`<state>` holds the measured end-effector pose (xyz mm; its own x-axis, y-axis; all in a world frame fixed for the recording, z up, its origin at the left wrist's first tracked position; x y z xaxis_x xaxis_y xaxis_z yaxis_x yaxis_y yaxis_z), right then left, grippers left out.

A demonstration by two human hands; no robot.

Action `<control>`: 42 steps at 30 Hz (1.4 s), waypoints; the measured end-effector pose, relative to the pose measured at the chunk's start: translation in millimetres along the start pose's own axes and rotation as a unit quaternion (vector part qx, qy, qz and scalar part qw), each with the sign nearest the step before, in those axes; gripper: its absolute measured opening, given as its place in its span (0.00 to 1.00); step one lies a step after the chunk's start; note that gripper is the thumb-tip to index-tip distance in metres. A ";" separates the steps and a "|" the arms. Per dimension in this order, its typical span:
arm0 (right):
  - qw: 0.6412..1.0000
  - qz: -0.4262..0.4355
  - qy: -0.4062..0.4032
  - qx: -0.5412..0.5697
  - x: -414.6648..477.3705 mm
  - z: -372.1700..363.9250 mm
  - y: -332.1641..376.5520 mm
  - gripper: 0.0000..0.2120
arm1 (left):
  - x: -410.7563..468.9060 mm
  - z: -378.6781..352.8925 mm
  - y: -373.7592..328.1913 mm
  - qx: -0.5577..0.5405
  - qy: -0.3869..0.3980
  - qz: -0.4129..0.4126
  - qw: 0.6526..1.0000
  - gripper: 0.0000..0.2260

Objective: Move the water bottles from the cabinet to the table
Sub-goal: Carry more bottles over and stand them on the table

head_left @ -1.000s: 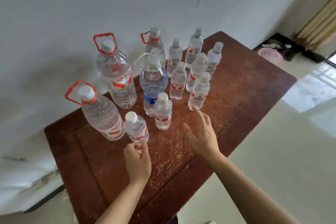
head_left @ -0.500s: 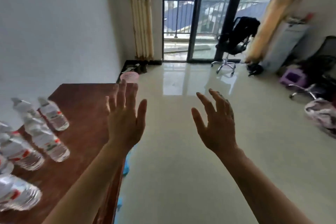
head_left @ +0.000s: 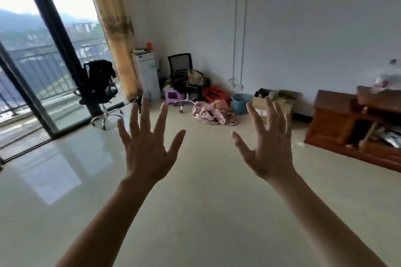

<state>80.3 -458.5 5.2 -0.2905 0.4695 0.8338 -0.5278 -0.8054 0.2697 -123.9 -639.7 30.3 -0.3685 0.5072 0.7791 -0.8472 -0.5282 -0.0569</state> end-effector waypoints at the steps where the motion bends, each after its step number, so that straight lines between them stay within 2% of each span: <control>1: 1.000 -0.012 -0.001 -0.020 0.4 7.9 -26.9 0.37 | 10.3 -16.8 -27.0 -0.021 0.005 -0.014 1.000 0.34; 4: 0.994 -0.067 -0.013 -0.090 -5.9 31.9 -113.4 0.39 | 34.4 -78.1 -115.8 -0.090 0.042 -0.061 0.993 0.35; 6: 0.993 -0.073 -0.023 -0.094 -5.6 39.0 -136.3 0.40 | 42.6 -96.4 -139.4 -0.113 0.040 -0.067 0.991 0.35; 10: 0.976 -0.136 -0.037 -0.166 2.4 57.3 -238.7 0.41 | 78.0 -176.8 -246.7 -0.196 0.059 -0.112 0.972 0.35; 16: 0.947 -0.174 -0.033 -0.267 59.3 65.4 -378.3 0.40 | 148.8 -285.3 -396.6 -0.288 0.067 -0.162 0.941 0.33; 23: 0.917 -0.210 -0.052 -0.337 104.6 89.3 -495.2 0.39 | 212.6 -355.4 -552.7 -0.360 0.094 -0.217 0.902 0.33; 33: 0.885 -0.270 -0.078 -0.372 123.8 108.1 -684.3 0.40 | 236.7 -451.0 -746.7 -0.391 0.125 -0.275 0.869 0.33; 42: 0.887 -0.285 -0.092 -0.352 189.4 125.0 -910.8 0.40 | 307.9 -535.3 -952.1 -0.359 0.123 -0.286 0.880 0.33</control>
<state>605.7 318.7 -22.2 0.2837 0.6086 0.7410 -0.9337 -0.0006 0.3580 364.5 383.8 -9.8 0.2000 0.7293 0.6543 -0.9122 0.3824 -0.1474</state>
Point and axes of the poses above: each hand's wrist, its own x-axis towards the middle knuckle, its own z-axis out of the back of the hand, y = z × x, the point moved 4 cm from there along x, towards the middle knuckle, and after that the axes turned 11 degrees about -y, right-handed, at the moved point
